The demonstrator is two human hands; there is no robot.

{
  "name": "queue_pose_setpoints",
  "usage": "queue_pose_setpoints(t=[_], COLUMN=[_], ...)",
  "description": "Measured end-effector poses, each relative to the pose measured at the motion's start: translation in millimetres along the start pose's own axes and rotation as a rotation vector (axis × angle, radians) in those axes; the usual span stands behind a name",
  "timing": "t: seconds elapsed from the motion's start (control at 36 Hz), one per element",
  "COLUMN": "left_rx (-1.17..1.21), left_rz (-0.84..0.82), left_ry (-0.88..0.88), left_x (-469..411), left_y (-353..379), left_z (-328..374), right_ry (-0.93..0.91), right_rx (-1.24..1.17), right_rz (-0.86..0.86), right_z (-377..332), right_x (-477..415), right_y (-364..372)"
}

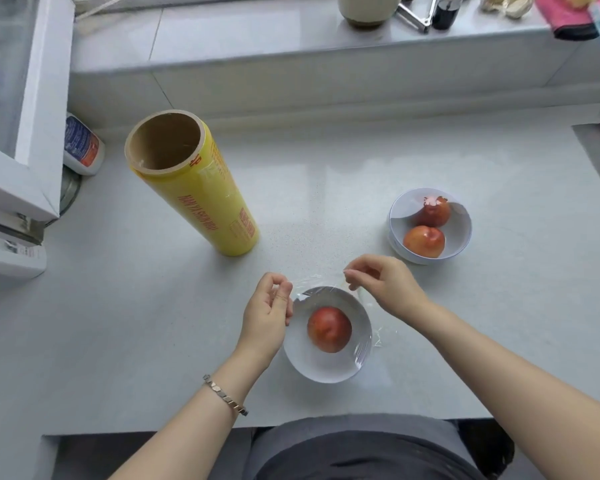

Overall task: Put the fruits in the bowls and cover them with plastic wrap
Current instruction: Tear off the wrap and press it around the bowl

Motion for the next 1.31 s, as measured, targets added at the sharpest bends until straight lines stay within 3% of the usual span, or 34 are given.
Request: queue_pose_setpoints(t=[0.14, 0.28, 0.53, 0.64, 0.78, 1.0, 1.31], left_rx=[-0.1, -0.117, -0.111, -0.128, -0.056, -0.144, -0.273], left_rz=[0.048, 0.06, -0.016, -0.025, 0.096, 0.119, 0.362], left_ry=[0.016, 0.018, -0.022, -0.068, -0.057, -0.023, -0.142], left_x=[1, -3, -3, -5, 2, -10, -34], left_y=[-1, -4, -11, -14, -27, -31, -14], left_z=[-3, 2, 0, -5, -10, -2, -9], right_ry=[-0.024, 0.03, 0.08, 0.007, -0.05, -0.131, -0.015], right_rx=[-0.158, 0.053, 0.18, 0.116, 0.116, 0.34, 0.479], right_rz=[0.06, 0.0, -0.229, -0.142, 0.05, 0.054, 0.099], right_z=[5, 7, 1, -1, 5, -10, -10], right_x=[3, -9, -22, -19, -12, -25, -49], right_y=[1, 13, 14, 10, 6, 8, 7])
Point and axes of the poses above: each hand's wrist, its own x-axis away from the middle knuckle, its own y-axis out of the palm, z = x × y, the point moved 6 cm from there along -x, towards the middle knuckle, and after that the axes turned 15 degrees about -z, right-handed, at the moved point
